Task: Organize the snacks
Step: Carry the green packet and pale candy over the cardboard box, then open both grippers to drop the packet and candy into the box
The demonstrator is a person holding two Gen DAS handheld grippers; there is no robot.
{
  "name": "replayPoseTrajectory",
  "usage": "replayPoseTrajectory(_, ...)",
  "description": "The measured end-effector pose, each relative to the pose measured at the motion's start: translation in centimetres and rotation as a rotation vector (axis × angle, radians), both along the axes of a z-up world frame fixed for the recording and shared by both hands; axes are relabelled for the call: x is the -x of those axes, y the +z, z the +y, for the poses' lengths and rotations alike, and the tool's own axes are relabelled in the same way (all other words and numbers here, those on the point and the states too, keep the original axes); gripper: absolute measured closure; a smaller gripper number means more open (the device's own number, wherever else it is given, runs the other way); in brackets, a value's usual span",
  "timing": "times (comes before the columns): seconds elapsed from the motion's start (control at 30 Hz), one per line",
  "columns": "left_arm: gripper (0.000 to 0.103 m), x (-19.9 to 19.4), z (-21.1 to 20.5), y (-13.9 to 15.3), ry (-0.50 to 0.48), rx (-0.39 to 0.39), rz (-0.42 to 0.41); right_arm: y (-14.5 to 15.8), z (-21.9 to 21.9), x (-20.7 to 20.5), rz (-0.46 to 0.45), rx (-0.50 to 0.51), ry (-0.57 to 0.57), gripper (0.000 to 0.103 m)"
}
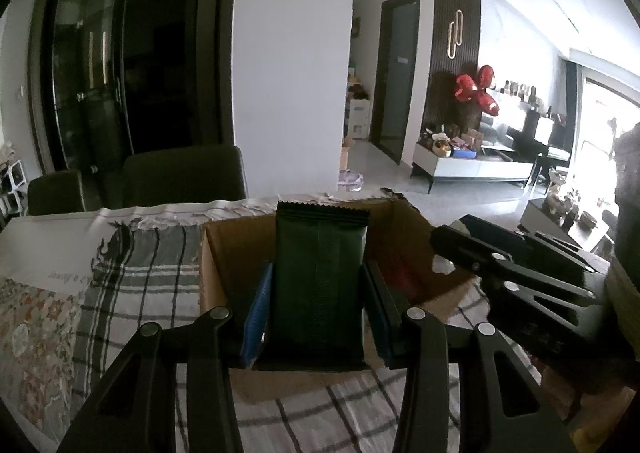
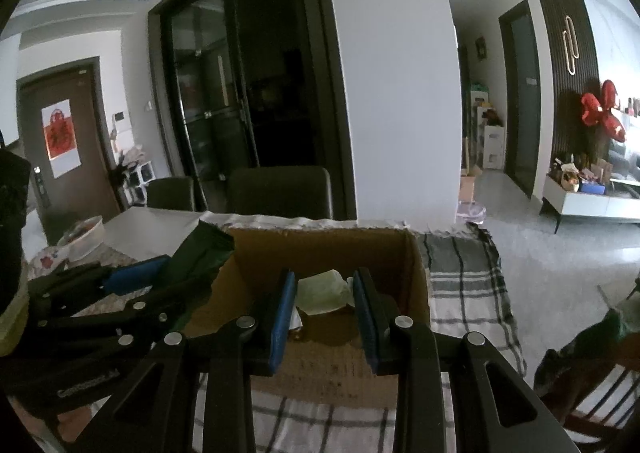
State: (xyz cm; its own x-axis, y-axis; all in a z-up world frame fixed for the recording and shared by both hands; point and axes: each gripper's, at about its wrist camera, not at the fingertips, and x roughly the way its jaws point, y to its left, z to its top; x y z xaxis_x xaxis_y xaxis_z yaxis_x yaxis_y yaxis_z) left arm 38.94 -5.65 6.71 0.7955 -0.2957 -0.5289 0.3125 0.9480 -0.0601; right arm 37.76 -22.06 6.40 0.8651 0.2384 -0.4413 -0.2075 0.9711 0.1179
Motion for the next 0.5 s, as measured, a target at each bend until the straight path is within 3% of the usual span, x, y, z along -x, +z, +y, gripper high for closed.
replayPoseTrajectory(0.4,0.059,-4.4,-0.6,-0.8,-0.004,-0.022,0.023,-0.2,-0.1,-3.4,0.03,0.025,-0.028,0.071)
replayPoseTrajectory(0.47,0.056,-4.8,-0.5,-1.0,0.0,-0.029,0.032,-0.4,-0.2,-3.8,0.036,0.024,-0.034,0.07)
replayPoseTrajectory(0.5,0.048,-4.9,-0.5,-1.1,0.005,-0.033,0.036,-0.5,-0.4,-4.0,0.044,0.022,-0.042,0.067)
